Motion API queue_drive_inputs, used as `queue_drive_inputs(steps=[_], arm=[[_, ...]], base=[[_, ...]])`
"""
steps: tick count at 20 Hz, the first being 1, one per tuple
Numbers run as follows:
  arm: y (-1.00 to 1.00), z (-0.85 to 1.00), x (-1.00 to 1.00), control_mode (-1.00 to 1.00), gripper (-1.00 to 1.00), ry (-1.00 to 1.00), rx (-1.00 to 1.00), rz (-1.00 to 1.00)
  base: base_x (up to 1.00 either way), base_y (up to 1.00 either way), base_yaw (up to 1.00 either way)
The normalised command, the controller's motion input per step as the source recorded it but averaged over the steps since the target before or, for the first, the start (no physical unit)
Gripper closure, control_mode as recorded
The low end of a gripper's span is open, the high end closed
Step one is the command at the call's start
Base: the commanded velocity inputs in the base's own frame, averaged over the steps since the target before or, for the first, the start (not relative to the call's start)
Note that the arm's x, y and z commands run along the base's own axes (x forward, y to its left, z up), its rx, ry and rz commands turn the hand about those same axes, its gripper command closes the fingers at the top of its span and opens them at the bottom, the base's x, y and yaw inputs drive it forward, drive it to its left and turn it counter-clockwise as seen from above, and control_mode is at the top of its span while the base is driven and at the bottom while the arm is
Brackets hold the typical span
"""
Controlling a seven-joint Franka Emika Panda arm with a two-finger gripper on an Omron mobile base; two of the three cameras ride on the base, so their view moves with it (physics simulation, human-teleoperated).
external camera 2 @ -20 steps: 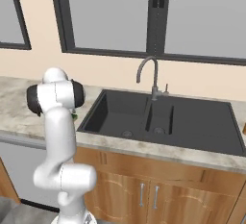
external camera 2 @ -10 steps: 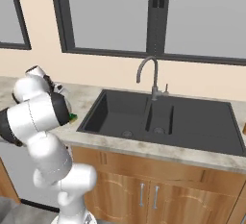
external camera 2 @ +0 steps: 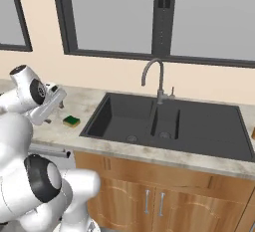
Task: Restock the sink supplies by placing the sponge and soap dispenser on the counter and next to the sink. Make sure the soap dispenser is upright.
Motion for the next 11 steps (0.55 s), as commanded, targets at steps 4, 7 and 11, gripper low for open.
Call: queue_drive_inputs(steps=[4,7,11], arm=[[-0.45,0.47,-0.42,-1.0,-1.0,-0.15,0.05,-0.02],[-0.03,0.01,-0.02,-1.0,-1.0,-0.01,0.0,0.0],[0.0,0.0,0.0,-1.0,-1.0,0.0,0.0,0.0]], base=[[0.0,0.0,0.0],[0.0,0.0,0.0],[0.0,0.0,0.0]])
